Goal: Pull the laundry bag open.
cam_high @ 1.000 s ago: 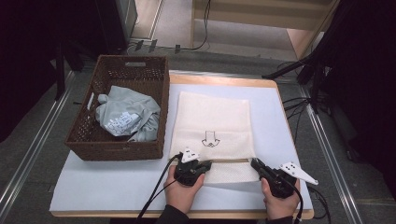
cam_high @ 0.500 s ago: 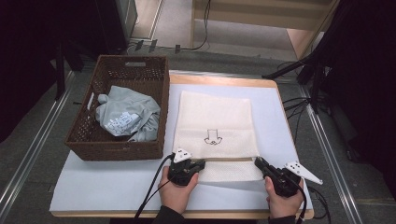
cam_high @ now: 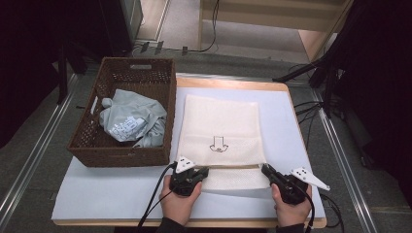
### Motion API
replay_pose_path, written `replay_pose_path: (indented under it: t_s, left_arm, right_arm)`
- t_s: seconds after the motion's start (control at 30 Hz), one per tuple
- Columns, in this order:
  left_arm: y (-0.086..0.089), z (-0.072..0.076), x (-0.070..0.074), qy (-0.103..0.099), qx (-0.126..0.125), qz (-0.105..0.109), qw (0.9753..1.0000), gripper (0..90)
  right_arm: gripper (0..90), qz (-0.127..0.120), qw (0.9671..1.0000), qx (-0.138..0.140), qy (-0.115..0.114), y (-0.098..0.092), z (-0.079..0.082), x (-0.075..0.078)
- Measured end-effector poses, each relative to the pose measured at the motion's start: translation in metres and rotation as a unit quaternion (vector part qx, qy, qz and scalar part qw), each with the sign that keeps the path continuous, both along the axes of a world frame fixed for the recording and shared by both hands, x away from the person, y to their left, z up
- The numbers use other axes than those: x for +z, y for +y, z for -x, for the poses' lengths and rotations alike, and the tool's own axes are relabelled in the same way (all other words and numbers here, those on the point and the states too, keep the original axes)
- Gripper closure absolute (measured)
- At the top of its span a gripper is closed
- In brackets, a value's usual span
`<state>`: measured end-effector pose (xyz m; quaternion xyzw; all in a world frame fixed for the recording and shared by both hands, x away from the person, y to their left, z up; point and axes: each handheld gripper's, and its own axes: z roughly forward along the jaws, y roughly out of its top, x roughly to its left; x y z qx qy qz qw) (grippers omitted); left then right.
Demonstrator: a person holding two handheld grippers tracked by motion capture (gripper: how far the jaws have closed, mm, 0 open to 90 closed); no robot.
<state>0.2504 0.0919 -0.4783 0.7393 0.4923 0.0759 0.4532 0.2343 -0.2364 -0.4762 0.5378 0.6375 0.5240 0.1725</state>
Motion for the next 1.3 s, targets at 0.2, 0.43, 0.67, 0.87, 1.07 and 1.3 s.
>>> replay_pose_path:
  t_s: [0.2,0.43,0.67,0.87,1.07,1.3]
  left_arm:
    - [0.014,0.006,0.000,-0.002,0.010,0.003,0.9999,87.4]
    - [0.026,0.012,0.001,-0.010,0.023,-0.002,0.9997,87.5]
    - [0.039,0.016,0.001,-0.012,0.034,0.003,0.9994,87.5]
    - [0.044,0.020,0.002,-0.014,0.034,0.000,0.9993,87.5]
    - [0.065,0.023,0.003,-0.013,0.062,-0.006,0.9979,87.5]
    - [0.079,0.026,0.003,-0.015,0.075,-0.007,0.9971,87.5]
  right_arm:
    - [84.6,-0.011,0.9998,-0.016,0.009,-0.010,-0.002,-0.003]
    - [84.6,-0.003,0.9997,-0.021,0.008,-0.008,-0.002,-0.002]
    - [84.6,0.003,0.9998,-0.019,0.007,-0.007,-0.003,-0.003]
    - [84.6,0.010,0.9998,-0.014,0.008,-0.003,-0.002,-0.003]
    - [84.6,0.016,0.9996,-0.023,0.007,-0.005,-0.004,-0.004]
    - [84.6,0.015,0.9998,-0.013,0.011,-0.001,-0.005,-0.005]
